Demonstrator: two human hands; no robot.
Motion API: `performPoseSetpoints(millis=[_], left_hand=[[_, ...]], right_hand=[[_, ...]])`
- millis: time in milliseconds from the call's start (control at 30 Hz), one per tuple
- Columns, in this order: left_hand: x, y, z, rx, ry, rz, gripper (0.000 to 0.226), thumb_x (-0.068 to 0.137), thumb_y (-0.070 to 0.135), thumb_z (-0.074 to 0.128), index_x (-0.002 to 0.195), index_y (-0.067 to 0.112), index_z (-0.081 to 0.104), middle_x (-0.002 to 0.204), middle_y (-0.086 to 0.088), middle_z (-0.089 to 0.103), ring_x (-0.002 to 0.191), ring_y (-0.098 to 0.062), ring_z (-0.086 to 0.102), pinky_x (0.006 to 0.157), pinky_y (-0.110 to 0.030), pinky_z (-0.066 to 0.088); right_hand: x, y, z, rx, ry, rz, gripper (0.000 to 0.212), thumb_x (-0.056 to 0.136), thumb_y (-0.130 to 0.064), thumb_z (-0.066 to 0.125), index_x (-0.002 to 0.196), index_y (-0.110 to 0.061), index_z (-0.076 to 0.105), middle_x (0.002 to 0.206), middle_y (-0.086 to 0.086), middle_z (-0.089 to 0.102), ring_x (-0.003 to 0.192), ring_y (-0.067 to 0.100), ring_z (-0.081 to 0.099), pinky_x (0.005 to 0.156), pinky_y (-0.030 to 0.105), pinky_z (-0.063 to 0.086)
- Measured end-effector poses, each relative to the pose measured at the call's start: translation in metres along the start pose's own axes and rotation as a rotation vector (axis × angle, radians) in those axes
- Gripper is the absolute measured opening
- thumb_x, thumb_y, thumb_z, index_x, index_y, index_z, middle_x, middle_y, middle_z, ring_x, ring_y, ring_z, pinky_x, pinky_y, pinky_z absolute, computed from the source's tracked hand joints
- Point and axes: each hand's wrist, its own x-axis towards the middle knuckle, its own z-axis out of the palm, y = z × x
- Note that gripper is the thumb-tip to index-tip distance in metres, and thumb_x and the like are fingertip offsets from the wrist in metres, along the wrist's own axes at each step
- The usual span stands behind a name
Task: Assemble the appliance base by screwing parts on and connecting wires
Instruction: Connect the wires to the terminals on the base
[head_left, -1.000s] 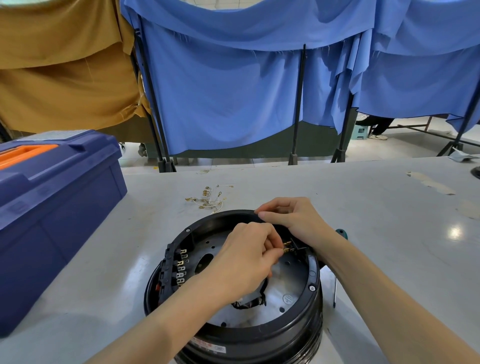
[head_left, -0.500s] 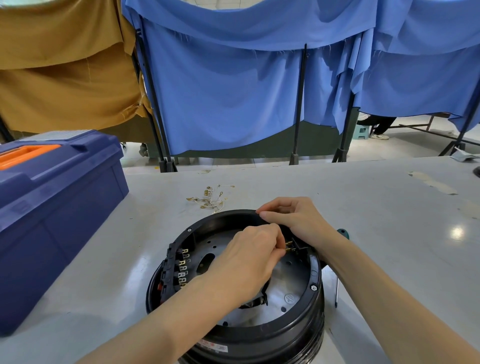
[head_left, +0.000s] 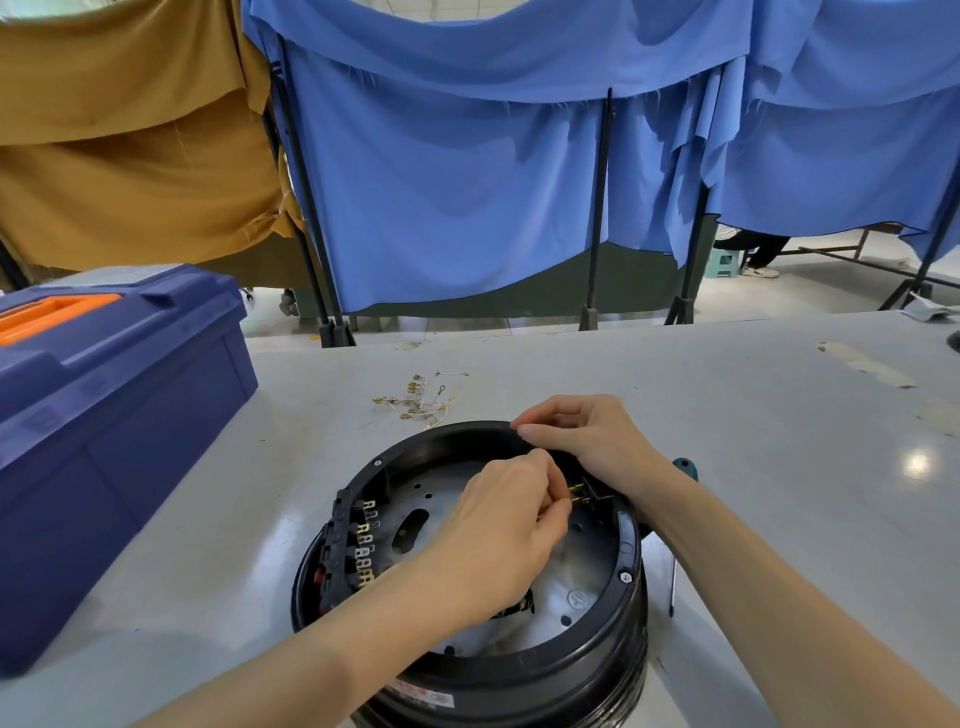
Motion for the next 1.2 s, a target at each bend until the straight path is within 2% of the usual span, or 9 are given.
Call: performPoseSetpoints(millis=[300, 467, 600, 767, 933, 1033, 1200], left_hand=[[0.001, 0.001, -0.004, 0.026, -0.038, 0.039, 0.004, 0.097, 0.017, 0.054, 0.096, 0.014, 0.056, 0.065, 0.011, 0.047, 0.070, -0.010, 0.050, 0.078, -0.033, 0.047], [0.002, 0.003, -0.006, 0.104, -0.048, 0.066, 0.009, 0.097, 0.019, 0.055, 0.098, 0.012, 0.061, 0.066, 0.012, 0.047, 0.075, -0.015, 0.057, 0.082, -0.037, 0.049], [0.004, 0.008, -0.008, 0.190, -0.042, 0.094, 0.015, 0.096, 0.025, 0.058, 0.102, 0.013, 0.065, 0.087, 0.001, 0.067, 0.086, -0.019, 0.063, 0.085, -0.037, 0.047], [0.000, 0.010, -0.010, 0.322, -0.041, 0.100, 0.019, 0.100, 0.030, 0.049, 0.111, 0.019, 0.061, 0.106, 0.004, 0.064, 0.097, -0.019, 0.059, 0.086, -0.037, 0.045], [-0.003, 0.006, -0.014, 0.251, 0.033, 0.060, 0.013, 0.099, 0.033, 0.052, 0.103, 0.023, 0.060, 0.088, 0.013, 0.057, 0.086, -0.013, 0.055, 0.082, -0.032, 0.043], [-0.002, 0.004, -0.011, 0.255, 0.032, 0.084, 0.012, 0.098, 0.034, 0.052, 0.102, 0.025, 0.059, 0.072, 0.016, 0.043, 0.080, -0.008, 0.044, 0.079, -0.026, 0.039], [-0.002, 0.001, -0.008, 0.206, 0.061, 0.061, 0.008, 0.096, 0.035, 0.055, 0.098, 0.028, 0.058, 0.072, 0.020, 0.041, 0.082, -0.008, 0.043, 0.071, -0.022, 0.033]], right_hand=[[0.000, 0.000, 0.002, -0.009, 0.023, -0.011, 0.010, 0.085, -0.004, 0.071, 0.083, -0.012, 0.076, 0.078, -0.002, 0.076, 0.074, 0.004, 0.070, 0.068, 0.012, 0.051], [0.000, 0.000, 0.002, -0.013, 0.023, -0.014, 0.010, 0.085, -0.003, 0.071, 0.083, -0.012, 0.076, 0.078, -0.003, 0.076, 0.074, 0.003, 0.070, 0.067, 0.011, 0.050], [0.001, 0.000, 0.001, -0.008, 0.022, -0.006, 0.010, 0.085, -0.003, 0.071, 0.083, -0.012, 0.076, 0.080, 0.000, 0.076, 0.075, 0.005, 0.070, 0.068, 0.012, 0.050], [0.001, 0.002, 0.000, 0.011, 0.015, -0.003, 0.011, 0.084, -0.003, 0.072, 0.083, -0.012, 0.077, 0.083, 0.005, 0.076, 0.076, 0.009, 0.070, 0.069, 0.014, 0.052], [0.001, 0.001, 0.000, 0.006, 0.008, -0.013, 0.012, 0.084, -0.004, 0.072, 0.082, -0.014, 0.077, 0.079, 0.000, 0.076, 0.075, 0.006, 0.070, 0.068, 0.012, 0.050], [0.000, 0.000, 0.001, 0.008, 0.007, -0.015, 0.013, 0.085, -0.003, 0.071, 0.082, -0.014, 0.076, 0.076, -0.002, 0.075, 0.073, 0.005, 0.069, 0.067, 0.011, 0.049], [0.000, 0.000, 0.000, 0.009, 0.005, -0.017, 0.011, 0.085, -0.003, 0.071, 0.083, -0.013, 0.076, 0.078, -0.001, 0.075, 0.074, 0.006, 0.070, 0.069, 0.012, 0.050]])
